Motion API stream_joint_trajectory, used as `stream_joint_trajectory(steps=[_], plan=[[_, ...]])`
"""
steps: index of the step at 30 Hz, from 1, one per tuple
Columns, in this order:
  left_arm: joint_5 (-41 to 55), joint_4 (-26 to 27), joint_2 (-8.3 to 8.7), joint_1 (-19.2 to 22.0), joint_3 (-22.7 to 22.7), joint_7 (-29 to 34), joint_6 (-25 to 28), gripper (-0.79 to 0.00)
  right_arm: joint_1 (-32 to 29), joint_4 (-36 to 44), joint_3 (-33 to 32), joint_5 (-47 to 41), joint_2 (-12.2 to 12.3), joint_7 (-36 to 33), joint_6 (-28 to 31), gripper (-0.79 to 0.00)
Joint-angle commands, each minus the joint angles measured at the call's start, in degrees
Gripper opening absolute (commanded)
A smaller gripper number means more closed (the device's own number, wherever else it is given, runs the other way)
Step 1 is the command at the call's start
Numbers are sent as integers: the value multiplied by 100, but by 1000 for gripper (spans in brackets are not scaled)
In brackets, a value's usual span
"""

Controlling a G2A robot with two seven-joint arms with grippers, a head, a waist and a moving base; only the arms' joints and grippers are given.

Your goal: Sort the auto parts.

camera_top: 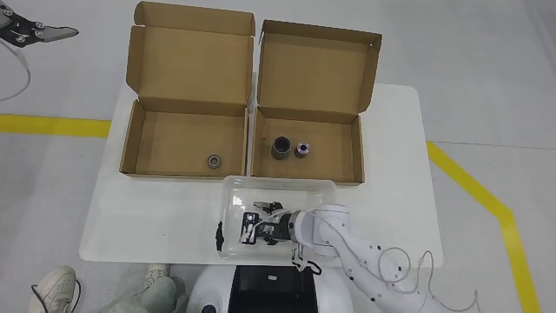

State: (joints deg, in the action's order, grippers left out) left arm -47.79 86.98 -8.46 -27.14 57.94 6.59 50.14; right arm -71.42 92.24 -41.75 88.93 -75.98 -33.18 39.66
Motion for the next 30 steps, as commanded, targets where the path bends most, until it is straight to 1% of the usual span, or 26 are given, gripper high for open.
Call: stream_joint_trajectory(steps=[1,3,5,7,9,10,13,16,19,20,26,30], plan=[[0,0,0,0,0,0,0,0,-3,5,15,24,4,34,-23,-262],[0,0,0,0,0,0,0,0,-13,13,22,64,12,67,-41,-305],[0,0,0,0,0,0,0,0,-22,13,32,110,20,64,-56,-400],[0,0,0,0,0,0,0,0,-30,18,36,127,25,46,-96,-465],[0,0,0,0,0,0,0,0,-31,26,44,138,27,39,-124,-551],[0,0,0,0,0,0,0,0,-30,32,46,141,29,50,-138,-573],[0,0,0,0,0,0,0,0,-26,37,54,164,34,87,-160,-597],[0,0,0,0,0,0,0,0,-23,42,49,174,39,106,-207,-646],[0,0,0,0,0,0,0,0,-34,56,21,152,44,150,-299,-757],[0,0,0,0,0,0,0,0,-38,62,15,148,47,173,-314,-782],[0,0,0,0,0,0,0,0,-86,111,-49,105,76,376,-344,-785],[0,0,0,0,0,0,0,0,-186,162,-164,97,128,669,-321,-785]])
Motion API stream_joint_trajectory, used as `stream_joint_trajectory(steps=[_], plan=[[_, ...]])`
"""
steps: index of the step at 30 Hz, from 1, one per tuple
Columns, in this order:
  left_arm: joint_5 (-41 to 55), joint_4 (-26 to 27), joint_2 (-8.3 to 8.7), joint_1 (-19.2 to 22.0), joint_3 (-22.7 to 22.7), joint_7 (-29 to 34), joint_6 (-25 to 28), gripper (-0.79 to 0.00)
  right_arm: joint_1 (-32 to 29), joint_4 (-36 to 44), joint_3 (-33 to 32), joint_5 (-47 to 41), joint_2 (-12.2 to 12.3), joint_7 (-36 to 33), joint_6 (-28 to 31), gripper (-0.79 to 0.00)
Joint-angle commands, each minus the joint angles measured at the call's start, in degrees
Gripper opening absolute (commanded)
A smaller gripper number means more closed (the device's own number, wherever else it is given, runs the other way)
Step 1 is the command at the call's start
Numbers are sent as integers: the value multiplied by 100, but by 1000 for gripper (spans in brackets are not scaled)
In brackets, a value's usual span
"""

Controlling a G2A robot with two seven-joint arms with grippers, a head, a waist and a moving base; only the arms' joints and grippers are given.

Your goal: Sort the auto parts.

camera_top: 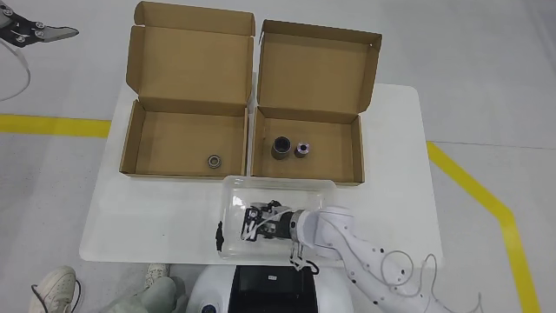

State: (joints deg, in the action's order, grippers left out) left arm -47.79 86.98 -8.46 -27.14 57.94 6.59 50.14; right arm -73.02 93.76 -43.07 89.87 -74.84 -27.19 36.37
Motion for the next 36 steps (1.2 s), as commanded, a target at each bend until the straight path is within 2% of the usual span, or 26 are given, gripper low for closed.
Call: stream_joint_trajectory(steps=[1,12,23,29,36], plan=[[0,0,0,0,0,0,0,0,-52,33,-61,-8,30,192,54,-785],[0,0,0,0,0,0,0,0,-439,303,-488,266,267,2160,422,-785],[0,0,0,0,0,0,0,0,-405,303,-615,227,350,4194,501,-785],[0,0,0,0,0,0,0,0,-285,368,-634,130,356,4830,469,-785],[0,0,0,0,0,0,0,0,-233,948,-713,60,366,4966,248,-785]])
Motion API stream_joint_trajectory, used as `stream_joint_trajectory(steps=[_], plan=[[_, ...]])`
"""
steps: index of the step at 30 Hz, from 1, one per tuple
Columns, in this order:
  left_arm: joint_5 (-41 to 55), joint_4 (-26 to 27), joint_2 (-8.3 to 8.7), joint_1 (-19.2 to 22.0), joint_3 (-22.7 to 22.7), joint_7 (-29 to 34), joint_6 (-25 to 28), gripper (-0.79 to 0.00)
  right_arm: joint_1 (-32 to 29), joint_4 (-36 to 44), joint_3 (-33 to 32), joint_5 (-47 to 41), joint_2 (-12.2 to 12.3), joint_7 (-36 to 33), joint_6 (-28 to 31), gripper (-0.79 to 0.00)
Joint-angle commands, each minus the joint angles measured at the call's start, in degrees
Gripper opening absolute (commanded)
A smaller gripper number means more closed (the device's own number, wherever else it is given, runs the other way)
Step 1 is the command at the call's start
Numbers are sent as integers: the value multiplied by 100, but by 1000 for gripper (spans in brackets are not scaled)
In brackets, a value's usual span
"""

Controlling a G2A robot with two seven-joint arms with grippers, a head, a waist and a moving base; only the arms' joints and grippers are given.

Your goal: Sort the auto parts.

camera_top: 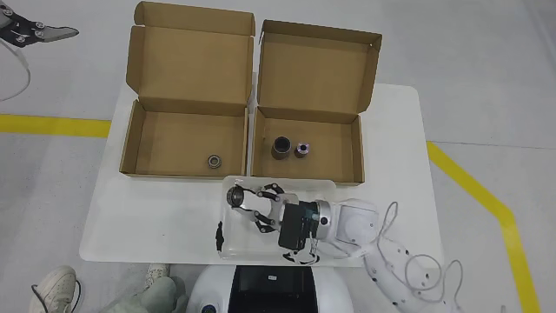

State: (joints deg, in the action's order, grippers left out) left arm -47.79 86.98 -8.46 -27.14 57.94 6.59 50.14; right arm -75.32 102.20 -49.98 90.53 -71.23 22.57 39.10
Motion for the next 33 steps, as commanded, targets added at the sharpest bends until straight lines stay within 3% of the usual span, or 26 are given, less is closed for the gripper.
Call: stream_joint_trajectory(steps=[1,19,33], plan=[[0,0,0,0,0,0,0,0,-5,201,-53,-21,10,-29,-61,-785],[0,0,0,0,0,0,0,0,566,1469,-196,-594,-52,-932,-389,-785],[0,0,0,0,0,0,0,0,1027,1938,-261,-909,-126,-1594,-582,-785]])
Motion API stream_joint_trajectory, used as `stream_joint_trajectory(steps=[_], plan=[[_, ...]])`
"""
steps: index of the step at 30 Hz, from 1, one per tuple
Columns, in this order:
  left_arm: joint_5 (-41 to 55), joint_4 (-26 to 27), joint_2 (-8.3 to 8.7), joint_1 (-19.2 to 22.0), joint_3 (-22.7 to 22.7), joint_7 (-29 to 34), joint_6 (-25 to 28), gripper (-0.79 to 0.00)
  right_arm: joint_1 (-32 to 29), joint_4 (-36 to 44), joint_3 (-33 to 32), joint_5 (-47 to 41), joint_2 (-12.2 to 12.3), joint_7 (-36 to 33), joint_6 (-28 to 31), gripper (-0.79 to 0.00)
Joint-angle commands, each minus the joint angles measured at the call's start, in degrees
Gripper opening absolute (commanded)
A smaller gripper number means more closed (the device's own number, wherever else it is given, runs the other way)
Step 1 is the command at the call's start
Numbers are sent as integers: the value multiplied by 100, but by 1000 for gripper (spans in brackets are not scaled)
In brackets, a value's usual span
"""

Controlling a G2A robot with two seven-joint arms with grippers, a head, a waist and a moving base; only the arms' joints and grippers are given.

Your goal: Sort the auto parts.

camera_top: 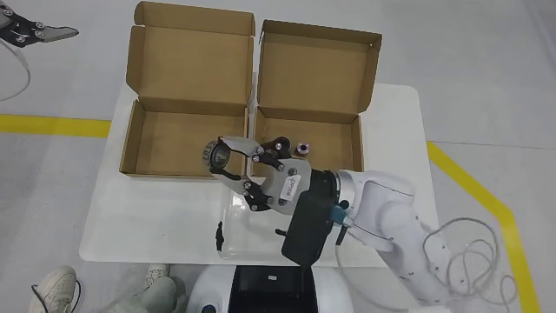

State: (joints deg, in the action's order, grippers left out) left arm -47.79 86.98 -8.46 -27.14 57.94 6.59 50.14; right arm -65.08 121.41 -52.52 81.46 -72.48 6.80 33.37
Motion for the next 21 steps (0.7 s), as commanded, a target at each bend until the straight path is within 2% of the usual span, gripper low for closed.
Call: stream_joint_trajectory(steps=[1,11,21], plan=[[0,0,0,0,0,0,0,0,6,37,-12,4,-2,-29,-14,-785],[0,0,0,0,0,0,0,0,-101,-63,17,125,2,67,-17,-785],[0,0,0,0,0,0,0,0,-504,-298,-56,440,78,173,125,-785]])
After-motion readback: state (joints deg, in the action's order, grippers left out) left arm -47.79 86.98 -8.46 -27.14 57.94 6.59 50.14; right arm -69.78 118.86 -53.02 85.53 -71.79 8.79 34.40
